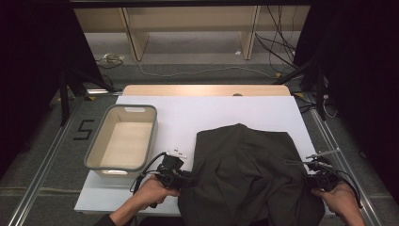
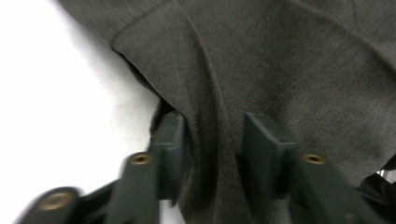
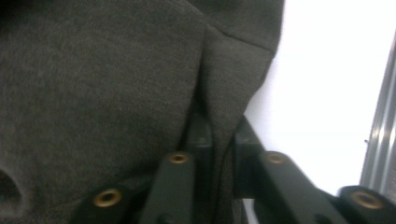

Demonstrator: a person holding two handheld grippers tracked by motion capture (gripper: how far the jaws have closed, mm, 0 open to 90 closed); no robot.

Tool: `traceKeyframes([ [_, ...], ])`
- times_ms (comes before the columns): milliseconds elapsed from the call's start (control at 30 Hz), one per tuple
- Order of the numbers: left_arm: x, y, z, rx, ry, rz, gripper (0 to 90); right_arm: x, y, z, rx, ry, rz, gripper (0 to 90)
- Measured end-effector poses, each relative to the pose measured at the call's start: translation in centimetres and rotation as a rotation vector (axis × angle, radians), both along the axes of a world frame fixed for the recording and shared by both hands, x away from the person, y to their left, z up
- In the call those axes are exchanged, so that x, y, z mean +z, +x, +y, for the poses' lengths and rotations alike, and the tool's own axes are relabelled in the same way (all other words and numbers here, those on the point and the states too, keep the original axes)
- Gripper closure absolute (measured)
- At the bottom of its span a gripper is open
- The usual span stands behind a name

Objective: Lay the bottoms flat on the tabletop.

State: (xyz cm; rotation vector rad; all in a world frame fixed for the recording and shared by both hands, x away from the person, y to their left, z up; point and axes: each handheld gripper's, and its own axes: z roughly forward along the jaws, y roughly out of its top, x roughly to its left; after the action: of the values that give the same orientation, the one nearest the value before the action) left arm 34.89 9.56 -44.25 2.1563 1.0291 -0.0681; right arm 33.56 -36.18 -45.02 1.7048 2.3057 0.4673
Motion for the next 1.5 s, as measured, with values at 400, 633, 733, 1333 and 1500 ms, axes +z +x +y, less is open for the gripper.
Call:
traceKeyframes([
  [400,0.9,3.0,0.2,0.161,-0.055,-0.003,38.0,2.2,0.9,-1.6,-0.04,0.194,-0.147,37.3],
  [633,0.5,6.0,-1.3,0.236,-0.023,-0.033,35.7,2.0,4.5,-1.2,-0.075,0.158,-0.204,33.9],
  [733,-0.2,7.3,-1.7,0.27,-0.019,-0.015,34.9,1.7,6.2,-1.4,-0.09,0.172,-0.215,33.7],
  [1333,-3.1,11.0,-3.2,0.328,0.001,0.063,32.9,-0.3,10.4,-1.4,-0.089,0.19,-0.16,36.4],
  [1500,-3.5,11.3,-4.1,0.326,0.013,0.065,31.8,-0.6,10.9,-1.1,-0.091,0.182,-0.148,36.2],
])
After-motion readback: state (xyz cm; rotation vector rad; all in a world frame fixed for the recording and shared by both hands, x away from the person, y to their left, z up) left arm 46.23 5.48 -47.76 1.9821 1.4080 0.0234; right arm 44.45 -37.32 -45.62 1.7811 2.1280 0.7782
